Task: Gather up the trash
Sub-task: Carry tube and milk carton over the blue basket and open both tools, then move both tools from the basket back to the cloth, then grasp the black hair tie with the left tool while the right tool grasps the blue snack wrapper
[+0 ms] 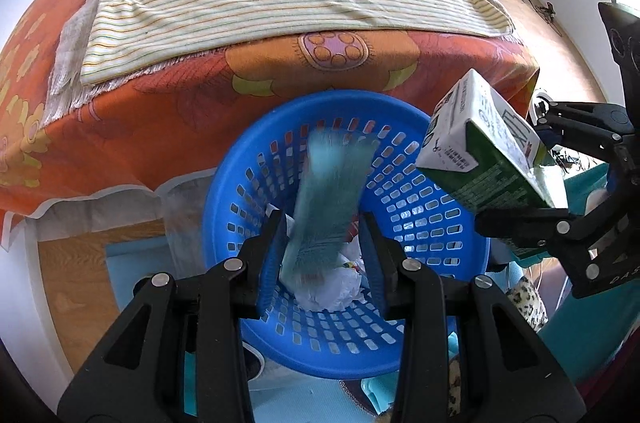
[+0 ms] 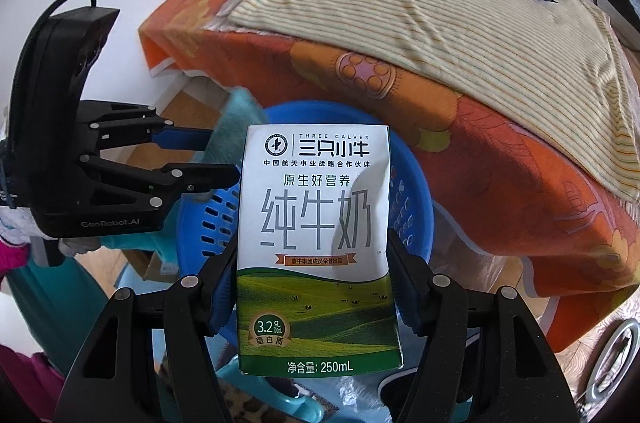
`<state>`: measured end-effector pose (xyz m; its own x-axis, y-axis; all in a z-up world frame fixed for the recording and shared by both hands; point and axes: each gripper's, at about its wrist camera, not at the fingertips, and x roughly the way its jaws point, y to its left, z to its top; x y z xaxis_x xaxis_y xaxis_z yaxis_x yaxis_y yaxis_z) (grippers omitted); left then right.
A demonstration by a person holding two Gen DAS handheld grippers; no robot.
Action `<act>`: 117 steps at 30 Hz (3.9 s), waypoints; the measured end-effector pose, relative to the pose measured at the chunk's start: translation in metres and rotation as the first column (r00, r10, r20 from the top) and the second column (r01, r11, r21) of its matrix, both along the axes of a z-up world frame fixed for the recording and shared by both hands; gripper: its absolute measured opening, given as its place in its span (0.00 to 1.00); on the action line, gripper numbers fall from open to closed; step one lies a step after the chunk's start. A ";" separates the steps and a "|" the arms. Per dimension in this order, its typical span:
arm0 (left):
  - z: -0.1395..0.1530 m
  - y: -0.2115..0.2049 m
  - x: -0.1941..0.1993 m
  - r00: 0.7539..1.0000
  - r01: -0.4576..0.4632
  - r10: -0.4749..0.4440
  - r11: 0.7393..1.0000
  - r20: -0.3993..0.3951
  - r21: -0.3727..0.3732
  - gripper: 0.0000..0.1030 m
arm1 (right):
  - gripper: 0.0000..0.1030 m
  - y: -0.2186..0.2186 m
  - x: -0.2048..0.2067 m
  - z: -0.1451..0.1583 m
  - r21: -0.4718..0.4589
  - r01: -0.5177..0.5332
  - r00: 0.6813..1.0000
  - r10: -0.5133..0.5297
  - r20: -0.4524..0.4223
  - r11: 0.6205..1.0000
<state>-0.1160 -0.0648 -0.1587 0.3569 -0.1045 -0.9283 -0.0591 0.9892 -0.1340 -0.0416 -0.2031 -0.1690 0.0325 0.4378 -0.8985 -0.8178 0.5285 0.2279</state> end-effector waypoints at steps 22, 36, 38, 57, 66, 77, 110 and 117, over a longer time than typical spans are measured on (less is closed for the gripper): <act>-0.002 0.004 0.004 1.000 -0.017 0.017 1.000 -0.010 0.000 0.51 | 0.63 0.006 0.002 -0.009 -0.042 -0.012 1.000 0.012 -0.013 0.999; 0.007 -0.001 0.017 1.000 -0.016 0.016 1.000 0.004 0.014 0.51 | 0.63 -0.006 0.019 0.011 0.005 0.059 0.998 -0.059 0.008 0.998; 0.012 0.000 0.022 1.000 -0.022 0.022 1.000 0.010 0.011 0.51 | 0.63 -0.007 0.023 0.016 0.016 0.072 0.997 -0.072 0.016 0.997; 0.068 0.014 0.116 0.994 -0.032 0.031 0.999 0.107 0.005 0.51 | 0.63 -0.029 0.127 0.084 0.114 0.290 0.948 -0.302 0.099 0.950; 0.082 0.021 0.175 0.986 -0.033 0.031 0.999 0.163 0.010 0.51 | 0.63 -0.036 0.196 0.097 0.160 0.407 0.908 -0.418 0.039 0.899; 0.075 0.027 0.254 0.978 -0.010 0.002 0.999 0.209 0.038 0.51 | 0.63 -0.019 0.276 0.099 0.190 0.474 0.872 -0.488 0.032 0.860; -0.003 0.035 0.388 0.969 0.072 -0.093 0.993 0.227 0.096 0.35 | 0.64 0.038 0.427 0.001 0.104 0.612 0.791 -0.606 -0.085 0.784; -0.001 0.039 0.385 0.964 0.096 -0.114 0.992 0.241 0.086 0.10 | 0.64 0.055 0.423 -0.001 0.076 0.585 0.810 -0.587 0.004 0.808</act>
<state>0.2690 -0.0256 -0.1594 0.5647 -0.0886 -0.8205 0.0711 0.9957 -0.0586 0.3818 -0.1481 -0.1698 0.3254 0.3871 -0.8627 -0.3640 0.8933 0.2636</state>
